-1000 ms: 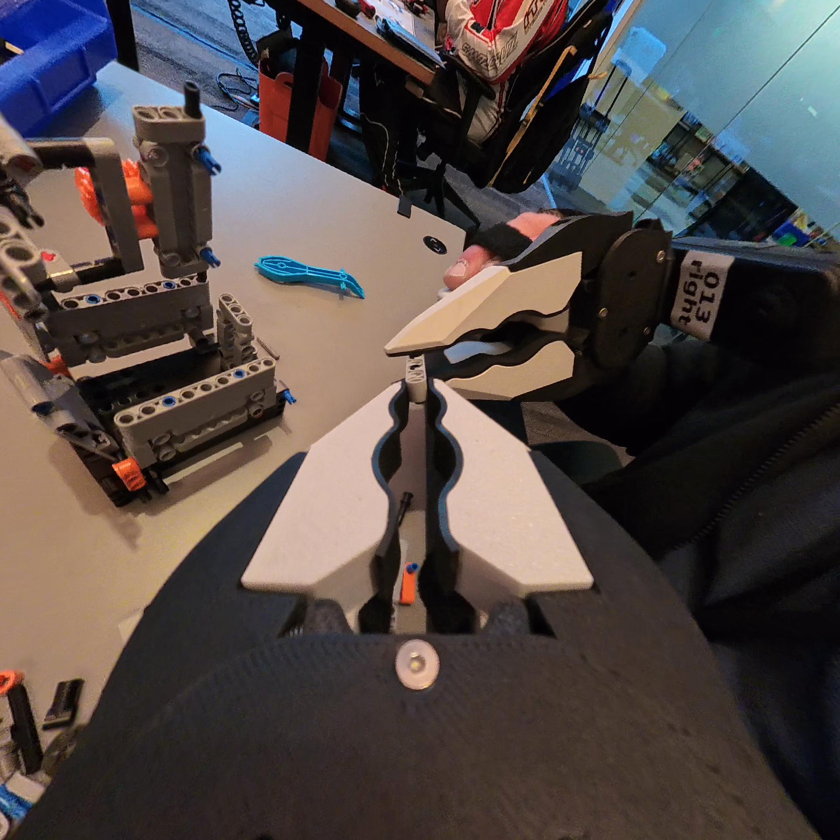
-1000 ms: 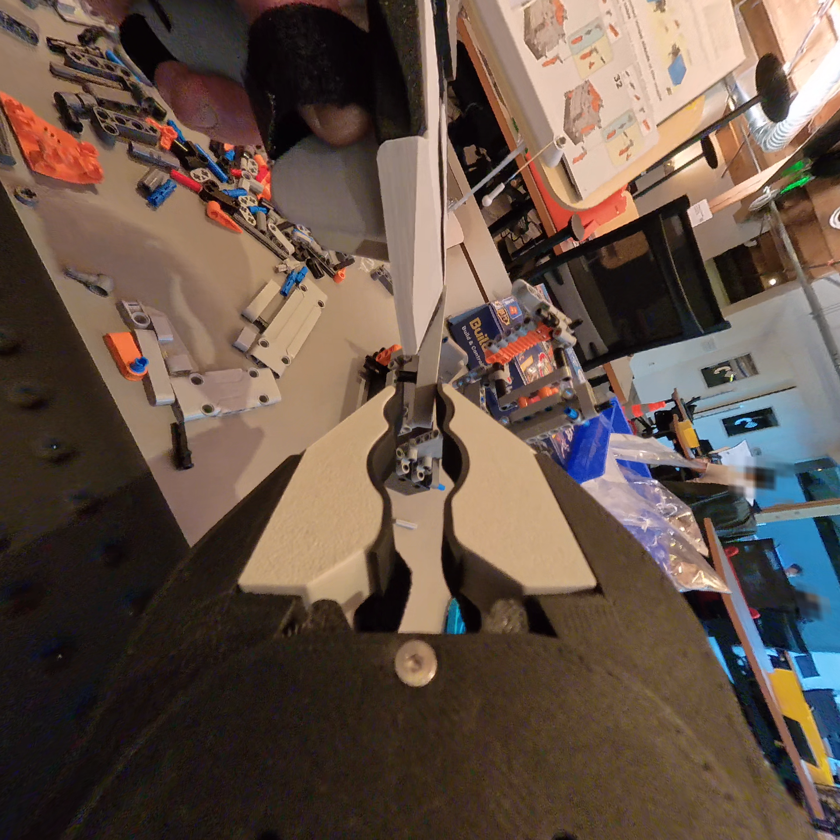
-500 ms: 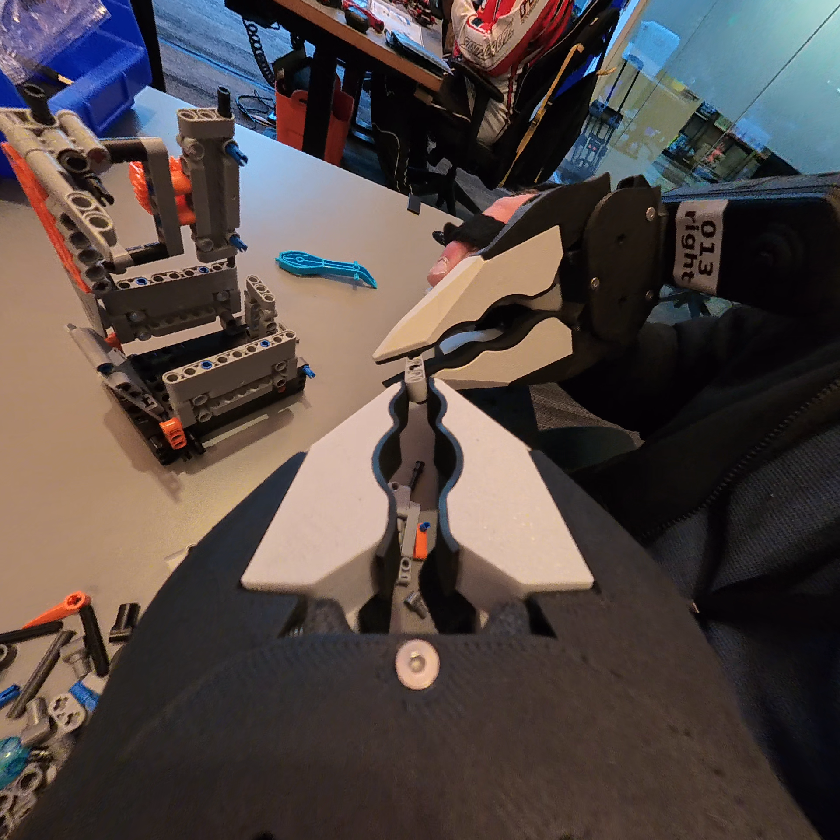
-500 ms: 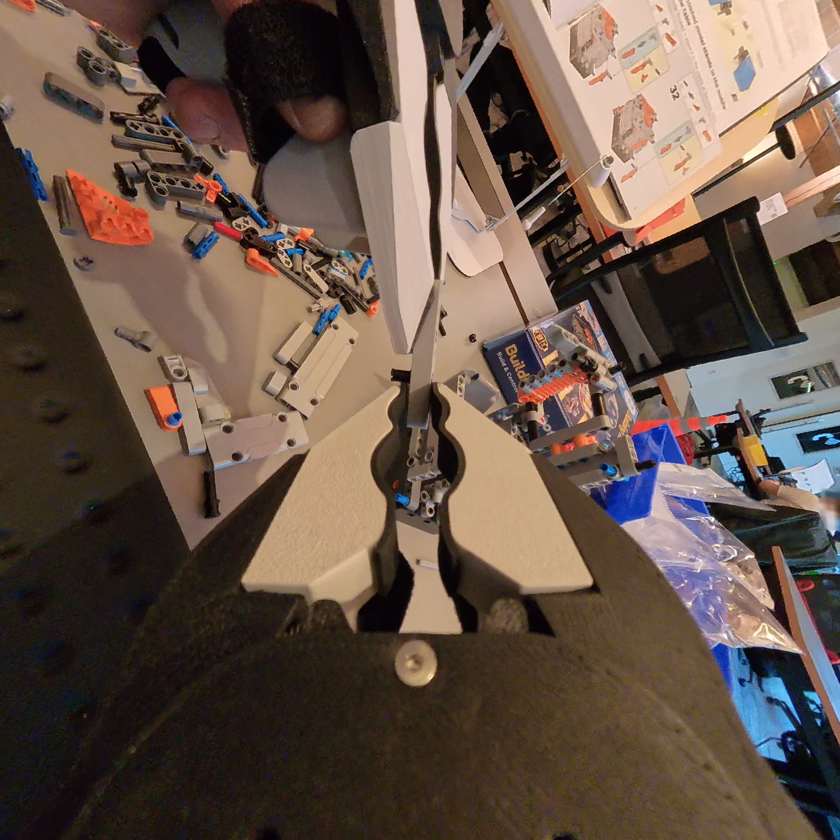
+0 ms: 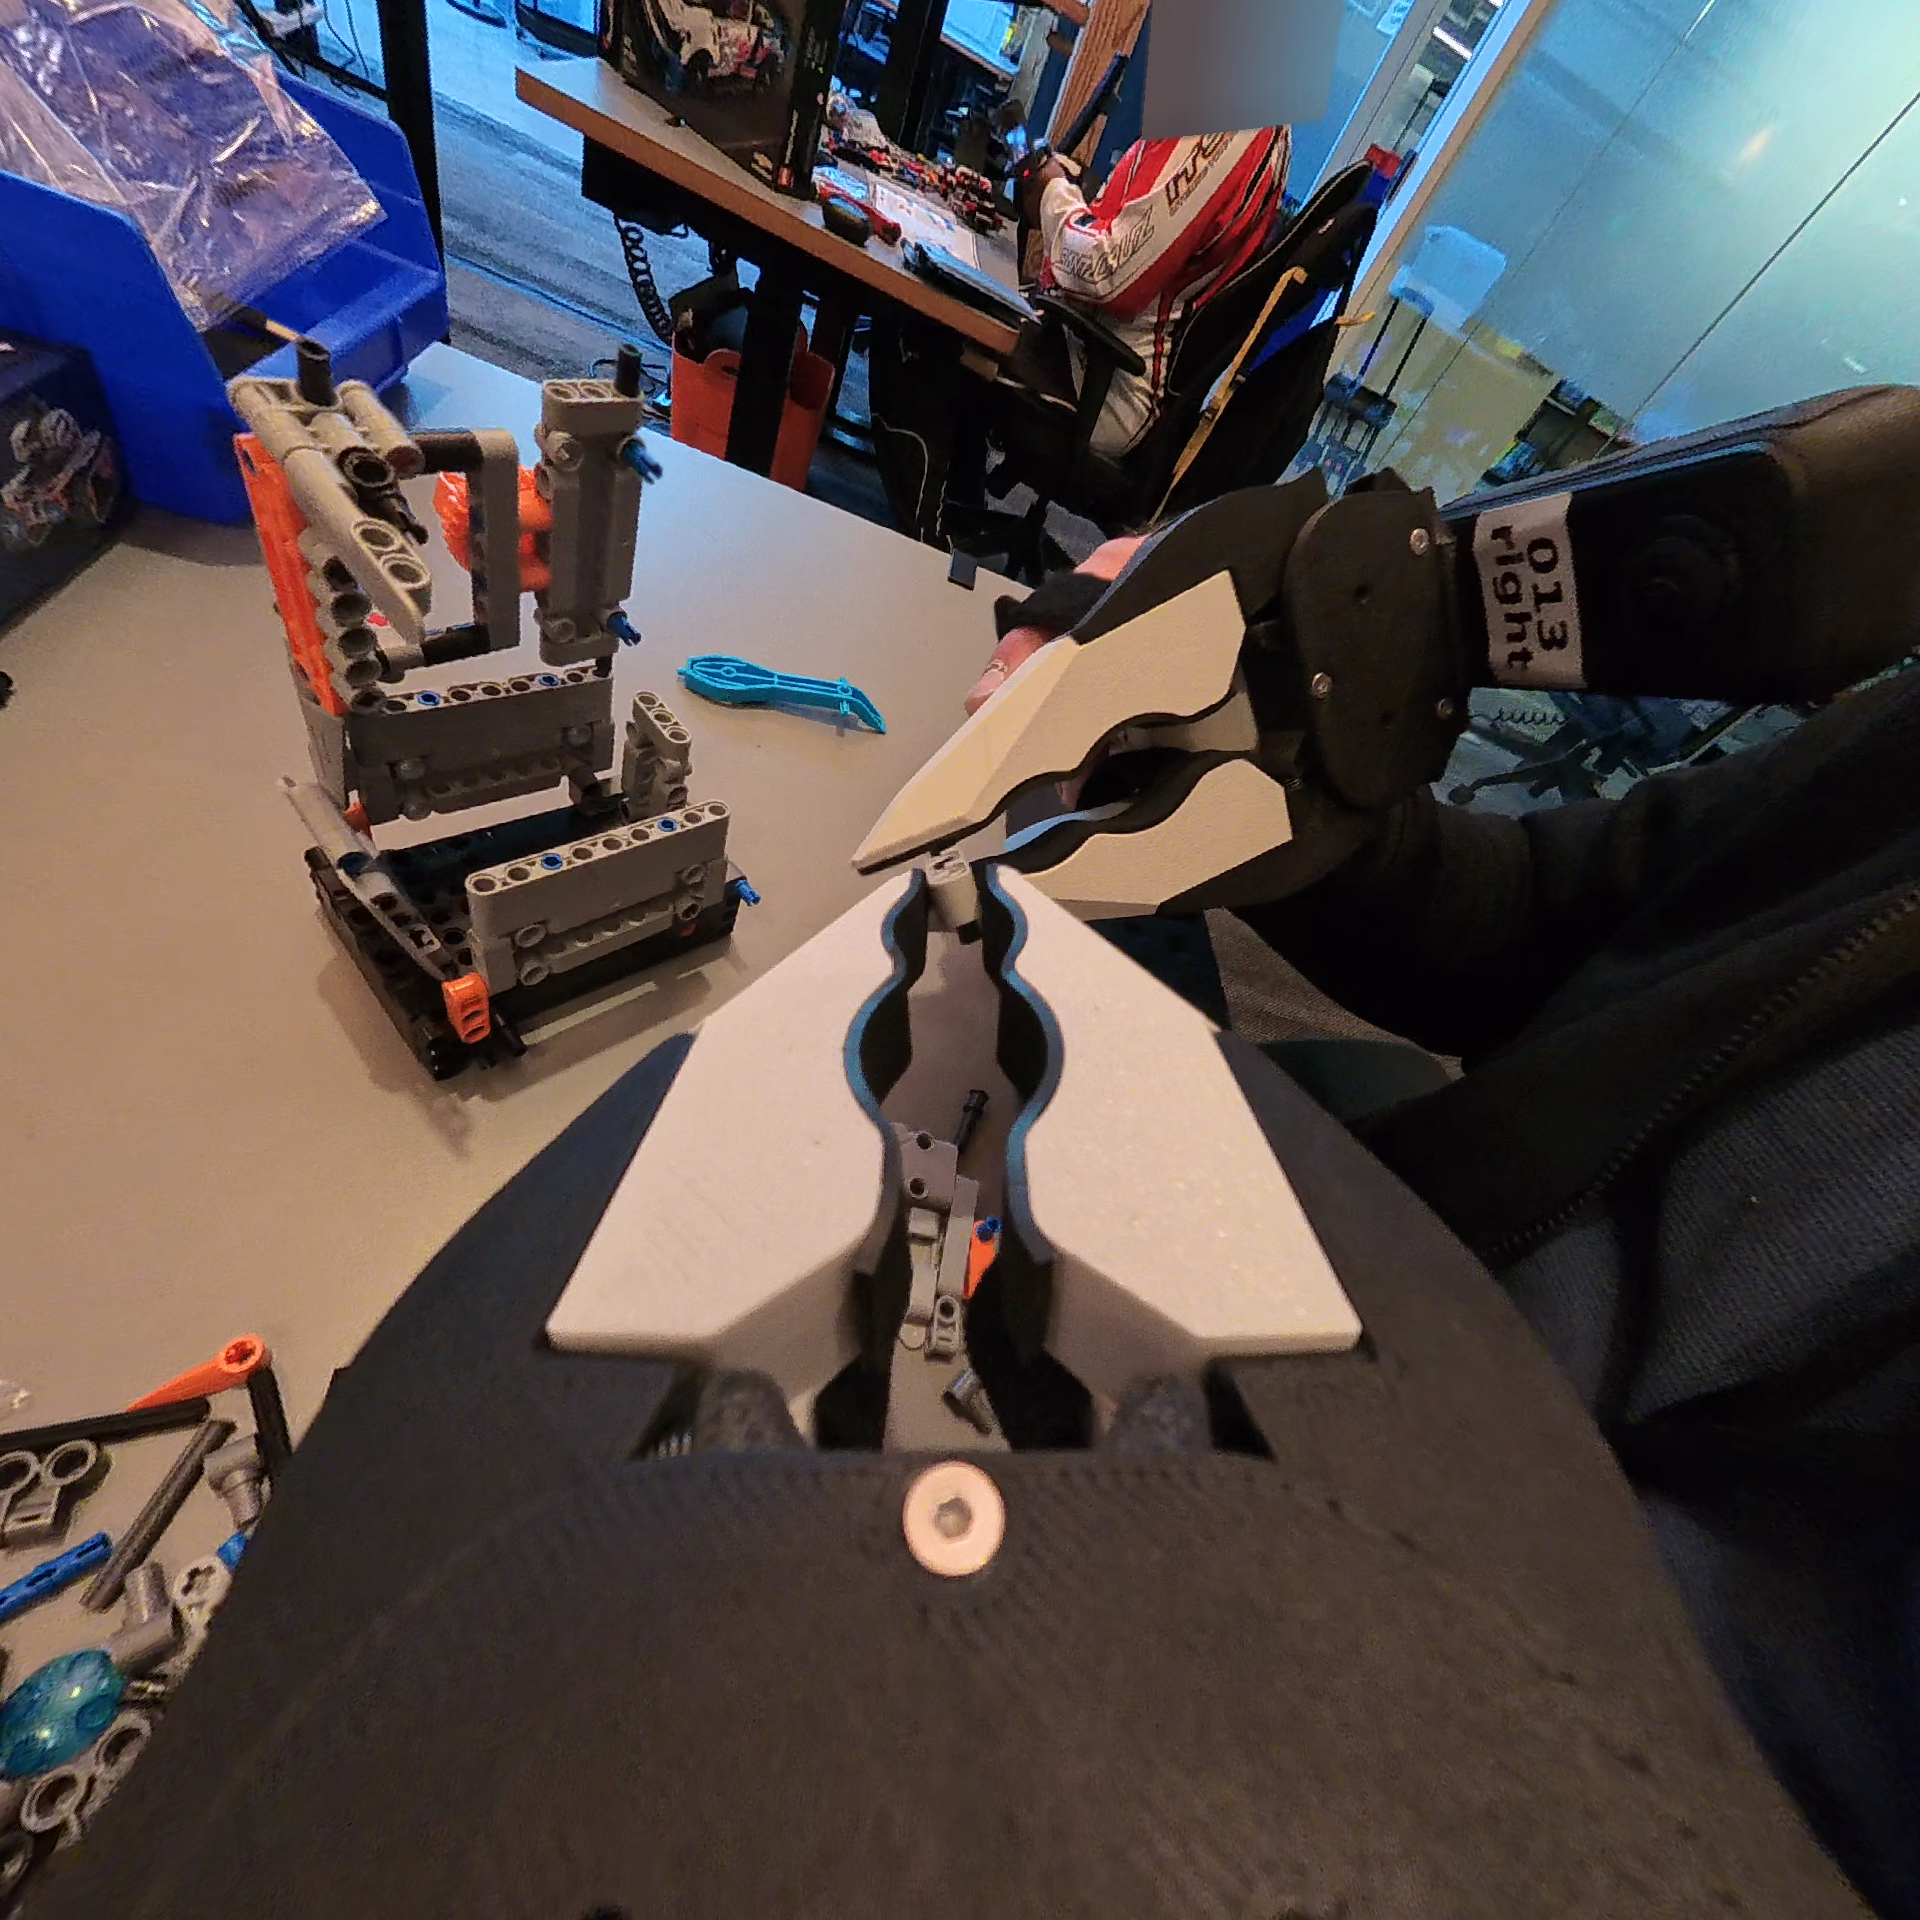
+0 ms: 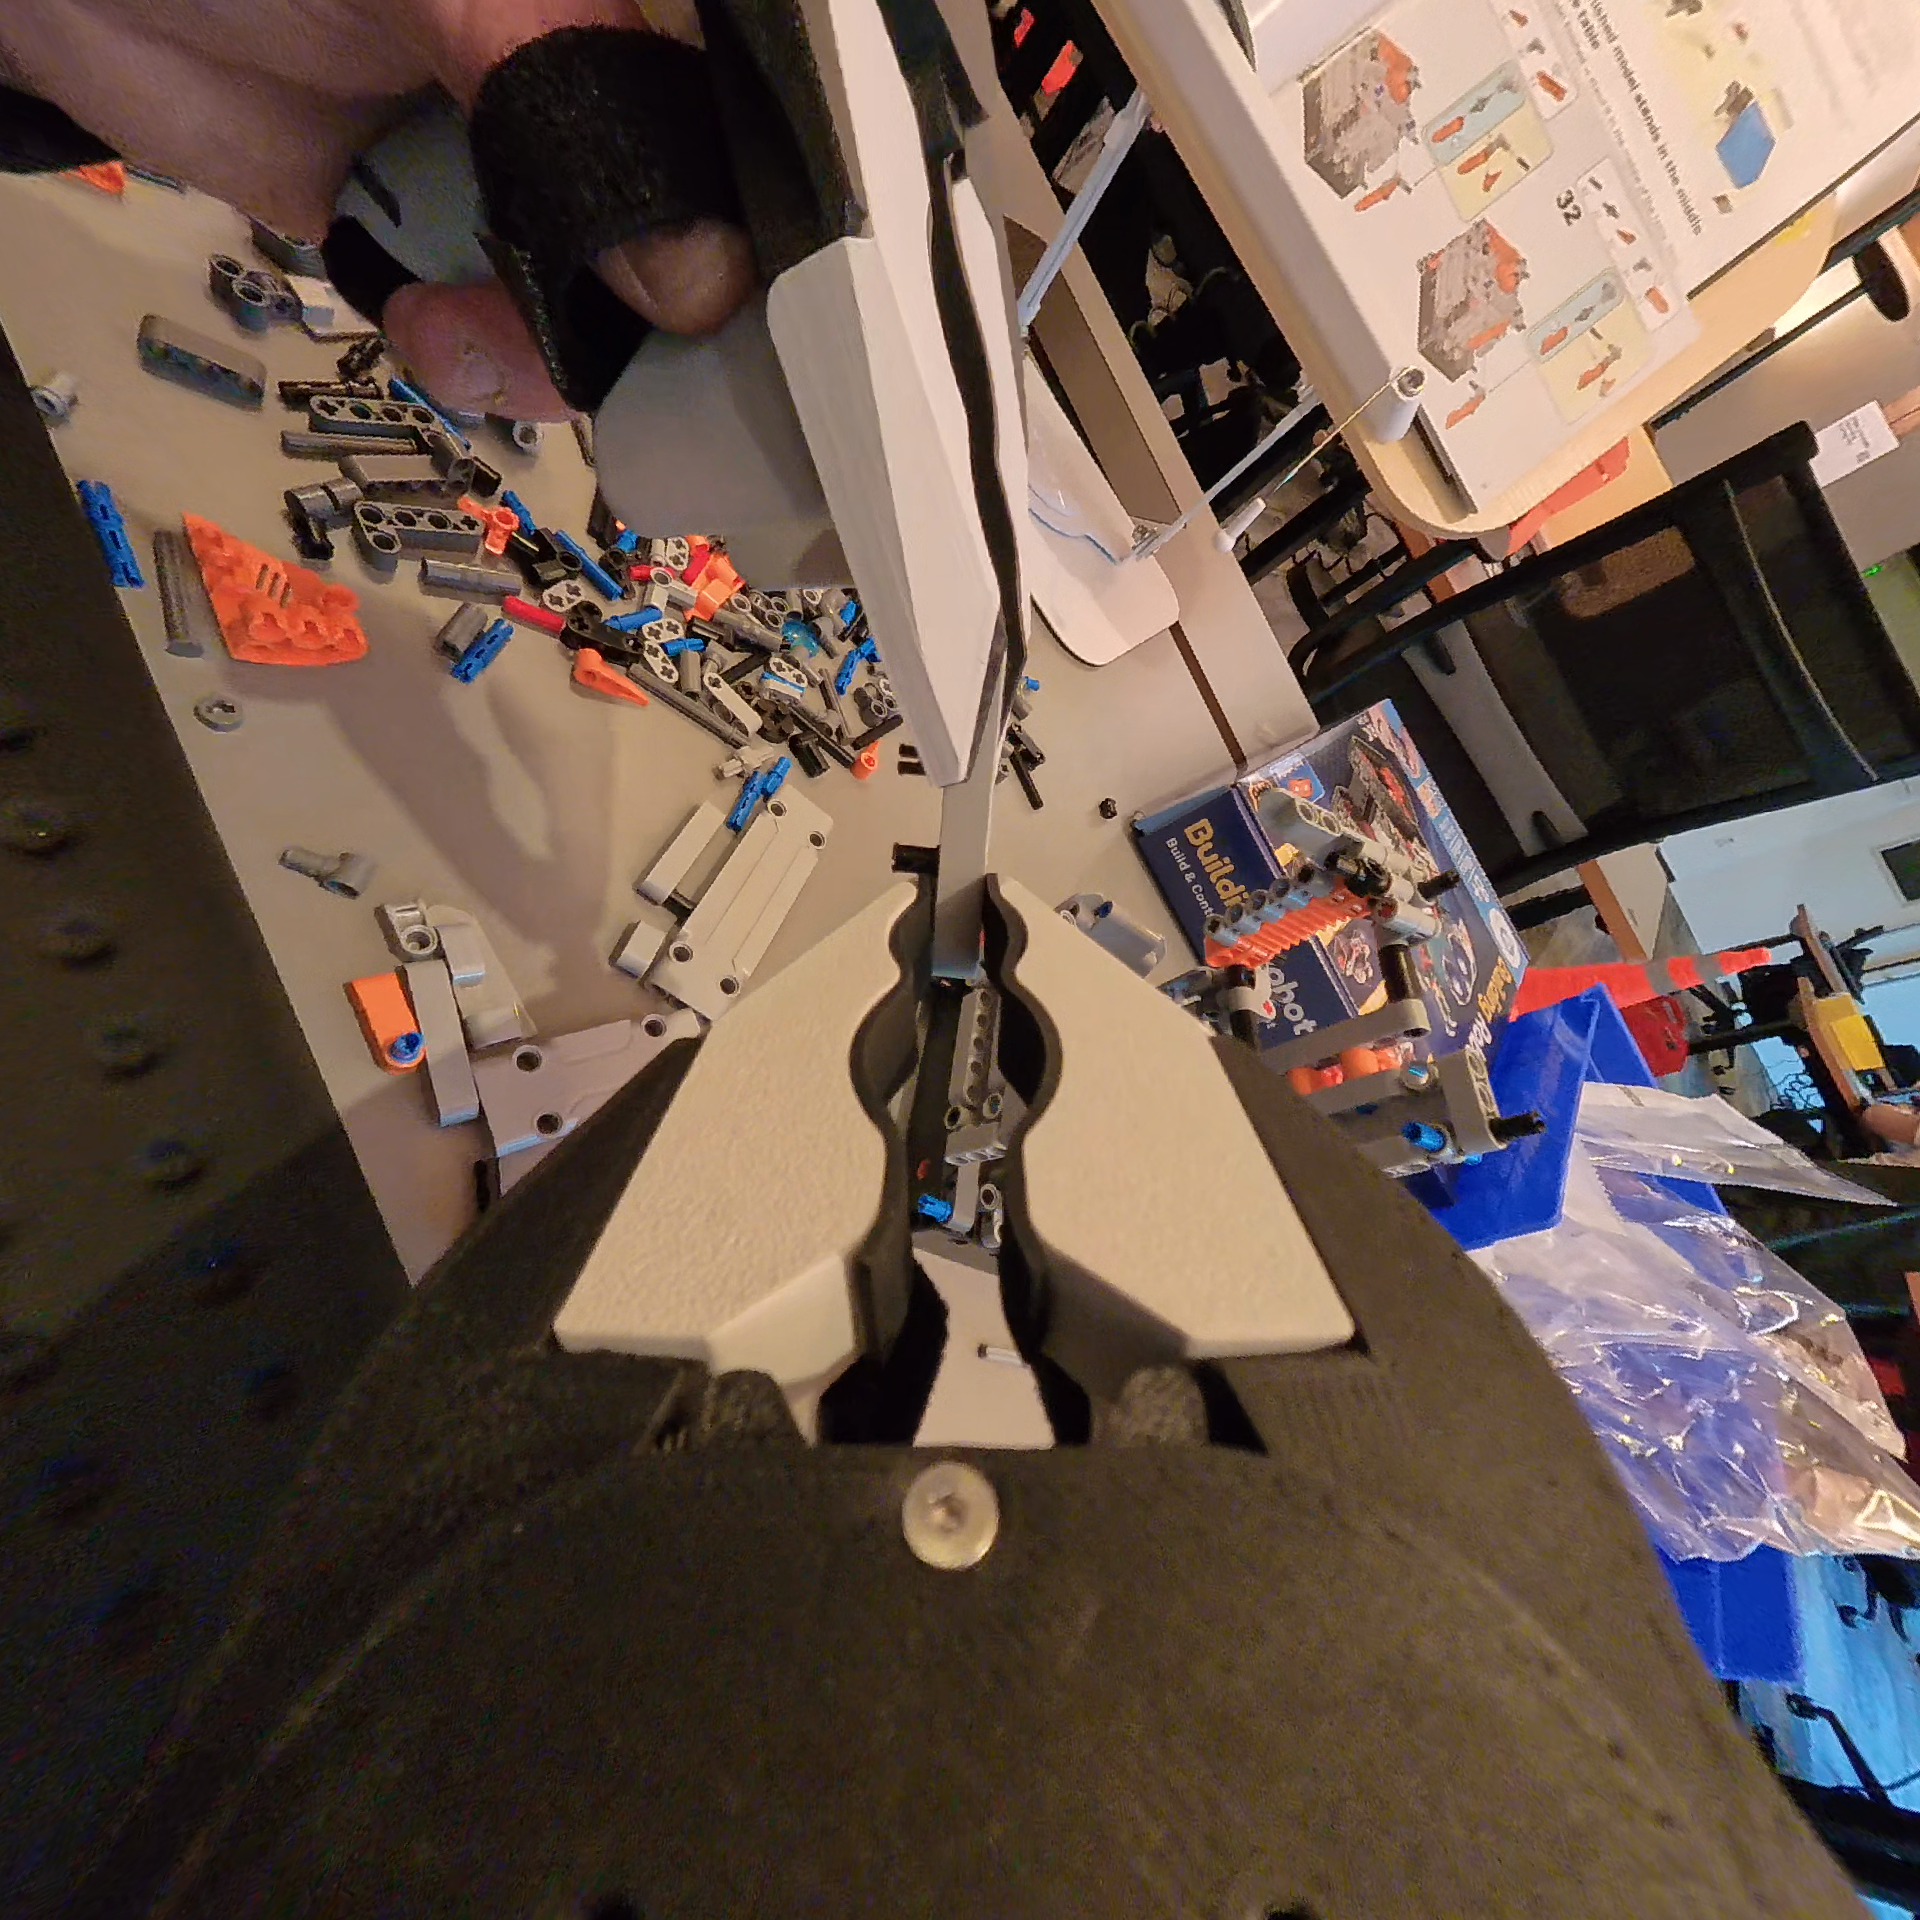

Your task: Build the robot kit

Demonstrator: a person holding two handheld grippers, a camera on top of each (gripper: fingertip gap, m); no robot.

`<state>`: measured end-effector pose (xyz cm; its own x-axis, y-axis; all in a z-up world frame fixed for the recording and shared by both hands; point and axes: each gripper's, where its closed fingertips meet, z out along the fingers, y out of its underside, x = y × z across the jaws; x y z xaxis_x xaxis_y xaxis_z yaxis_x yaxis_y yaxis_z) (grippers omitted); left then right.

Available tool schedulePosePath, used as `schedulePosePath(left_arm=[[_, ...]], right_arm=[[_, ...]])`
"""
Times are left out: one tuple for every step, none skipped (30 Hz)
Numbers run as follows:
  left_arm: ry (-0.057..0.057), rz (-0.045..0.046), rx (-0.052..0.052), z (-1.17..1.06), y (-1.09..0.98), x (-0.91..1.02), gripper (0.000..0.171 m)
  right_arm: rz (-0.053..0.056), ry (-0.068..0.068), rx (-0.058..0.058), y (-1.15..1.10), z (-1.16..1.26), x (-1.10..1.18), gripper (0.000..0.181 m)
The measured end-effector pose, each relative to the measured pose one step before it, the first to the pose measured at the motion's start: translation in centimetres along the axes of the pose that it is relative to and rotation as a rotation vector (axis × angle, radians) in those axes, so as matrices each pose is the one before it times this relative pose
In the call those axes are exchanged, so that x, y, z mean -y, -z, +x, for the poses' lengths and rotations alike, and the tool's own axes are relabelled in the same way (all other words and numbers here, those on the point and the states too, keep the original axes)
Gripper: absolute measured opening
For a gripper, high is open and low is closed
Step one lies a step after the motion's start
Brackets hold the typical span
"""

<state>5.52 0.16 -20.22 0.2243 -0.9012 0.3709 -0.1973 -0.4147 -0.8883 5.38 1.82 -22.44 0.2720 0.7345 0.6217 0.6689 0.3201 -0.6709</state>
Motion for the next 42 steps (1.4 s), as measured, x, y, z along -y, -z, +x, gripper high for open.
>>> schedulePosePath(left_arm=[[0.0053, 0.00119, -0.0002, -0.009, -0.001, 0.057, 0.007], [0.0017, -0.00468, 0.0033, -0.031, -0.01, 0.025, 0.007], [-0.0095, 0.0028, 0.01, -0.035, 0.022, 0.135, 0.006], [-0.0102, 0.00634, 0.0052, 0.08, 0.01, 0.183, 0.006], [-0.0045, 0.00232, 0.0032, 0.098, 0.007, 0.135, 0.006], [-0.0022, -0.00156, 0.0001, 0.079, 0.013, 0.074, 0.006], [-0.0008, -0.00102, 0.0035, -0.01, 0.02, 0.043, 0.006], [-0.0006, 0.00384, 0.0023, -0.017, 0.035, 0.072, 0.006], [0.0042, 0.00762, 0.004, -0.05, 0.061, 0.125, 0.006], [0.0033, 0.00379, 0.0026, -0.041, 0.054, 0.073, 0.006], [0.0037, -0.00028, 0.0043, -0.079, 0.006, 0.023, 0.006], [0.0073, -0.00079, -0.0047, 0.04, -0.022, 0.005, 0.006], [0.0117, 0.00035, -0.0042, 0.036, -0.059, 0.02, 0.006], [0.0093, -0.00008, -0.0034, 0.056, -0.097, 0.007, 0.006], [0.0075, -0.00519, 0.0018, -0.023, -0.141, -0.055, 0.006], [0.005, -0.00535, -0.0006, 0.013, -0.193, -0.082, 0.006], [0.009, 0.00072, -0.0034, 0.026, -0.239, 0.007, 0.005], [0.0123, -0.00114, 0.0015, -0.065, -0.232, -0.042, 0.005], [0.0109, -0.00386, 0.0015, -0.099, -0.209, -0.079, 0.005], [0.0095, -0.00099, -0.0144, 0.165, -0.214, -0.042, 0.005], [0.0156, 0.0037, -0.0147, 0.178, -0.201, 0.027, 0.005], [0.0149, 0.00302, -0.008, 0.064, -0.199, 0.015, 0.005], [0.0134, -0.00044, -0.0065, 0.055, -0.196, -0.016, 0.005], [0.0097, -0.00286, 0.0017, -0.049, -0.158, -0.04, 0.005], [0.0061, -0.00366, 0.0051, -0.092, -0.125, -0.053, 0.005], [0.0046, -0.00093, 0.0024, -0.046, -0.12, -0.019, 0.005], [0.0065, 0.00001, -0.0005, -0.018, -0.069, 0.004, 0.005], [0.0082, 0.00199, -0.0027, -0.012, -0.053, 0.02, 0.005], [0.0094, 0.00237, -0.0038, -0.006, -0.053, 0.0, 0.005], [0.0099, 0.0019, -0.0065, 0.01, -0.026, -0.02, 0.005], [0.01, 0.00415, -0.0104, 0.074, 0.012, 0.003, 0.005], [0.0082, 0.00478, -0.012, 0.11, 0.035, 0.001, 0.005], [0.0031, 0.00553, -0.0152, 0.168, 0.073, 0.004, 0.005], [-0.004, 0.01222, -0.0222, 0.279, 0.11, 0.073, 0.005], [-0.0069, 0.02345, -0.0271, 0.403, 0.136, 0.187, 0.006], [0.0003, 0.01965, -0.0211, 0.301, 0.098, 0.131, 0.007], [0.0016, 0.01105, -0.015, 0.185, 0.064, 0.047, 0.008], [-0.0062, 0.00875, -0.0066, 0.074, 0.079, 0.049, 0.008], [-0.0094, 0.01083, -0.002, 0.05, 0.104, 0.12, 0.008], [-0.0056, 0.00696, -0.0013, 0.046, 0.11, 0.108, 0.008], [-0.0065, 0.00059, 0.0014, 0.013, 0.076, 0.045, 0.008], [-0.0091, -0.00477, 0.0049, -0.035, 0.055, -0.059, 0.008]], right_arm=[[-0.0028, 0.0078, -0.0077, 0.016, 0.079, -0.003, 0.006], [-0.0027, 0.0119, -0.0092, 0.015, 0.075, 0.006, 0.006], [0.003, 0.0025, -0.0115, 0.071, 0.148, 0.079, 0.007], [0.0047, -0.0025, -0.0113, 0.125, 0.176, 0.12, 0.007], [0.0026, 0.0052, -0.0135, 0.133, 0.163, 0.104, 0.008], [0.0013, 0.007, -0.0154, 0.125, 0.162, 0.093, 0.01], [-0.0023, -0.0014, -0.0145, 0.117, 0.182, 0.078, 0.014], [-0.0036, -0.0023, -0.0143, 0.147, 0.155, 0.129, 0.016], [-0.0003, 0.0072, -0.0199, 0.206, 0.18, 0.168, 0.018], [0.002, 0.0074, -0.0158, 0.238, 0.124, 0.184, 0.018], [0.0015, 0.0027, -0.0099, 0.217, 0.055, 0.131, 0.019], [-0.0009, 0.0059, -0.0045, 0.191, -0.072, 0.076, 0.019], [-0.0048, 0.0166, -0.007, 0.145, -0.141, 0.026, 0.018], [-0.0088, 0.0223, -0.0104, 0.086, -0.169, -0.019, 0.015], [-0.0121, 0.0193, -0.0055, -0.001, -0.232, -0.093, 0.014], [-0.0057, 0.0125, 0.0031, -0.024, -0.318, -0.041, 0.016], [-0.0013, 0.0059, 0.003, -0.042, -0.282, 0.016, 0.022], [-0.0122, 0.0049, -0.0079, -0.077, -0.073, -0.192, 0.024], [-0.014, 0.0074, -0.0057, -0.107, -0.041, -0.271, 0.025], [-0.0108, 0.0029, -0.0078, -0.079, 0.045, -0.268, 0.024], [-0.0069, 0.0022, -0.0096, -0.041, 0.096, -0.187, 0.024], [-0.0027, 0.01, -0.0142, 0.004, 0.13, -0.104, 0.024], [-0.0055, 0.0134, -0.0129, 0.012, 0.097, -0.114, 0.024], [-0.0091, 0.0122, -0.0103, -0.023, 0.077, -0.185, 0.023], [-0.0077, 0.0086, -0.0077, -0.014, 0.084, -0.188, 0.019], [-0.0027, 0.0036, -0.0022, 0.003, 0.029, -0.123, 0.018], [-0.0007, -0.0008, 0.0002, 0.008, 0.007, -0.079, 0.018], [-0.0008, -0.0012, -0.0009, 0.014, 0.021, -0.063, 0.018], [-0.0001, -0.0006, 0.0001, 0.012, 0.003, -0.042, 0.017], [0.0033, -0.0029, 0.0041, 0.038, -0.018, -0.005, 0.017], [0.0093, -0.0088, 0.0084, 0.075, -0.029, 0.066, 0.017], [0.0114, -0.0137, 0.0123, 0.087, -0.034, 0.11, 0.017], [0.012, -0.0155, 0.0143, 0.122, -0.048, 0.175, 0.017], [0.0166, -0.0205, 0.0156, 0.191, -0.015, 0.289, 0.017], [0.019, -0.0209, 0.0148, 0.215, 0.043, 0.346, 0.016], [0.0102, -0.0112, 0.0122, 0.154, 0.047, 0.228, 0.016], [0.0025, -0.0014, 0.0093, 0.072, 0.013, 0.083, 0.016], [0.0081, -0.0086, 0.0177, 0.03, -0.102, 0.153, 0.016], [0.0122, -0.0238, 0.0279, 0.019, -0.197, 0.192, 0.016], [0.0067, -0.019, 0.0137, -0.026, -0.023, 0.101, 0.015], [-0.0009, -0.0005, 0.0043, -0.04, 0.003, 0.002, 0.016], [-0.0019, 0.0013, 0.0067, -0.052, -0.046, -0.001, 0.016]])
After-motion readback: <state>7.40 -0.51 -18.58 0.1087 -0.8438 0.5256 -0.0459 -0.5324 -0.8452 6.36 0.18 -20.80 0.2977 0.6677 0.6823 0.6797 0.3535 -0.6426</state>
